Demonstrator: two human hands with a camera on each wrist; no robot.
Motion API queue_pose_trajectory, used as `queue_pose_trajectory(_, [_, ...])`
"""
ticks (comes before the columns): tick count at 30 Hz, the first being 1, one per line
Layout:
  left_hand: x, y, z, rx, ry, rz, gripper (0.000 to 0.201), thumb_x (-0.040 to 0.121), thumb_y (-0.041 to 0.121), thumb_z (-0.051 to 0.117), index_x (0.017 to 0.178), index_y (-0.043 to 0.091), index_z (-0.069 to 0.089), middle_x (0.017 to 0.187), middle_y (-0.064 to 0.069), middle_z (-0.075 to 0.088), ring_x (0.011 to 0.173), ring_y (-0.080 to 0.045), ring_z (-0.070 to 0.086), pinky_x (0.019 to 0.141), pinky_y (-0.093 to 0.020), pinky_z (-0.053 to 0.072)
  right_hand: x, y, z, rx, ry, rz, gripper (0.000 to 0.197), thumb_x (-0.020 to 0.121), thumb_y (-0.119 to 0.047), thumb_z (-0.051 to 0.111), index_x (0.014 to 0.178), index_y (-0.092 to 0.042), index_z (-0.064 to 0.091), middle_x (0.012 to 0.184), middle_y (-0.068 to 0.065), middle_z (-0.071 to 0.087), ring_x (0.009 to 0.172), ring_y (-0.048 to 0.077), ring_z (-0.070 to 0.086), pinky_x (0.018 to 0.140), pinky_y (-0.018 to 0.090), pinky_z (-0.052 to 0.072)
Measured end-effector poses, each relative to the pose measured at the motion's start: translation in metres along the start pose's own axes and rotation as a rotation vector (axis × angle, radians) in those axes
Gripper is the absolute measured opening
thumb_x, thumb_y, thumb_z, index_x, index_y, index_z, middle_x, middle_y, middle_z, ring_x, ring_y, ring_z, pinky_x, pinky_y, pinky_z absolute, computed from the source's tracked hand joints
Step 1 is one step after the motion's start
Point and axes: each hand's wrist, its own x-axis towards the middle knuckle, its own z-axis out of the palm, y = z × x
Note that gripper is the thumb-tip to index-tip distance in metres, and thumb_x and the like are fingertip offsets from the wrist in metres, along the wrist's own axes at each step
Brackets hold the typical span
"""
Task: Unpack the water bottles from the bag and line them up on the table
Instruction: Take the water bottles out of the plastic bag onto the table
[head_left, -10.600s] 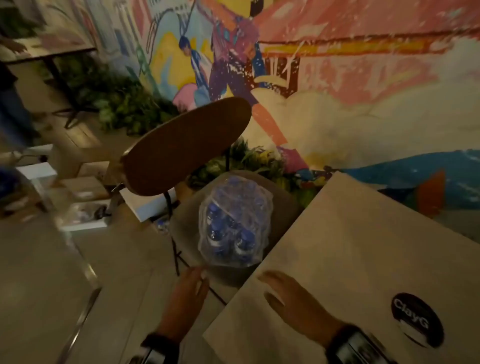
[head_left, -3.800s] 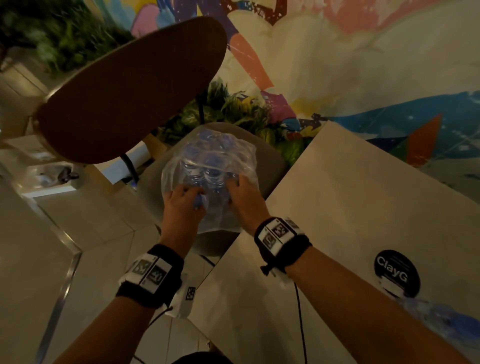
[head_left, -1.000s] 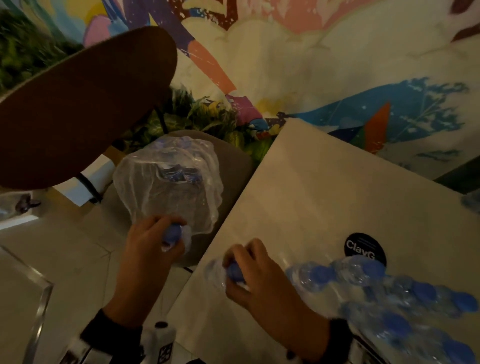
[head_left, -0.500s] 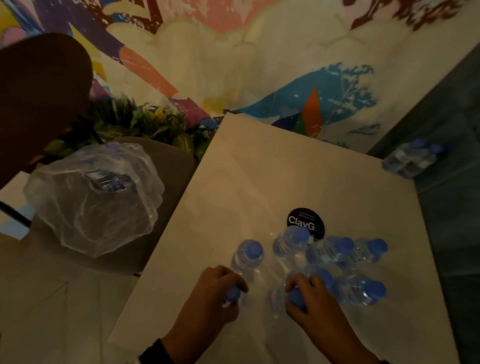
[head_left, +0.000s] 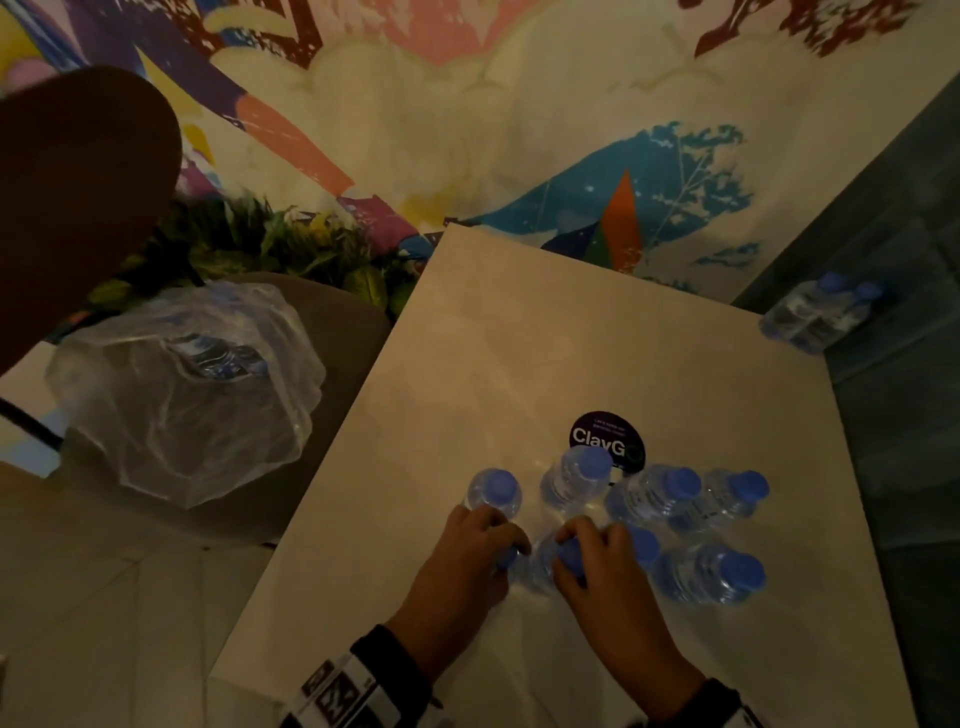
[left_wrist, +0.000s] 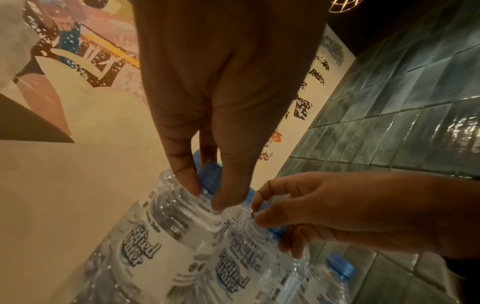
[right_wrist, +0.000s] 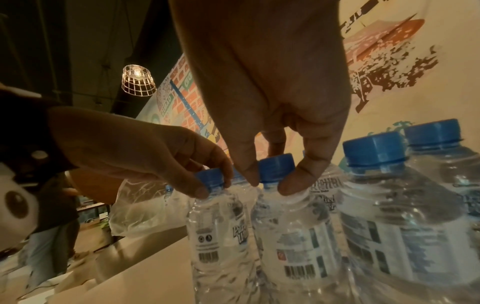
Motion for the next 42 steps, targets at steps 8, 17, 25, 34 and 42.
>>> queue_pose_trajectory(8, [-0.018,-0.02,-0.054,-0.131,0.095,-0.085,0.032,0.081,0.032,0.065,0.111,0.036,0.056,0.109,0.013,0.053,0.097,0.002,0.047,0.078,-0.011,0.041,0.006,-0.018,-0.014,-0.292,-0.041,0.06,0.038,0.084,-0.037,0.062,0.117,-0.023,0.047,0.105,0.007,0.04,0.087,0.025,0.055,0.073,0.028,0.043])
queue_pose_trajectory(17, [-0.047,-0.147,-0.193,-0.07,0.707,-0.515,0.018,0.093,0.023,0.051,0.107,0.013,0.057,0.099,-0.006,0.062,0.078,-0.01,0.056,0.065,-0.019,0.04,0.029,-0.113,-0.011,-0.139,0.022,-0.244,0.032,0.085,-0.029,0.064,0.113,-0.027,0.048,0.096,-0.003,0.037,0.07,0.004,0.047,0.069,0.009,0.039])
queue_pose_trajectory(25, [0.016,-0.242,-0.258,0.268,0.52,-0.474,0.032,0.086,0.026,0.053,0.065,0.002,0.056,0.064,-0.021,0.058,0.07,-0.038,0.063,0.067,-0.047,0.05,0.089,-0.246,0.069,-0.104,-0.316,-0.599,0.048,0.092,-0.044,0.048,0.133,-0.026,0.031,0.125,0.003,0.04,0.099,0.013,0.048,0.081,0.021,0.044])
queue_pose_trajectory(34, [0.059,-0.281,-0.277,0.438,0.376,-0.485,0.024,0.082,0.012,0.064,0.097,-0.005,0.059,0.099,-0.028,0.063,0.091,-0.042,0.06,0.081,-0.05,0.048,0.199,-0.303,0.139,-0.156,-0.304,-0.708,0.063,0.083,-0.023,0.063,0.136,-0.006,0.033,0.132,0.023,0.043,0.118,0.039,0.044,0.099,0.047,0.041])
queue_pose_trajectory(42, [0.03,-0.264,-0.252,0.315,0.503,-0.451,0.015,0.084,0.008,0.054,0.093,0.013,0.064,0.1,-0.015,0.064,0.092,-0.033,0.059,0.081,-0.049,0.05,0.27,-0.324,0.167,-0.319,-0.305,-0.623,0.074,0.088,-0.021,0.057,0.146,-0.007,0.013,0.151,0.026,0.022,0.136,0.042,0.028,0.11,0.05,0.031])
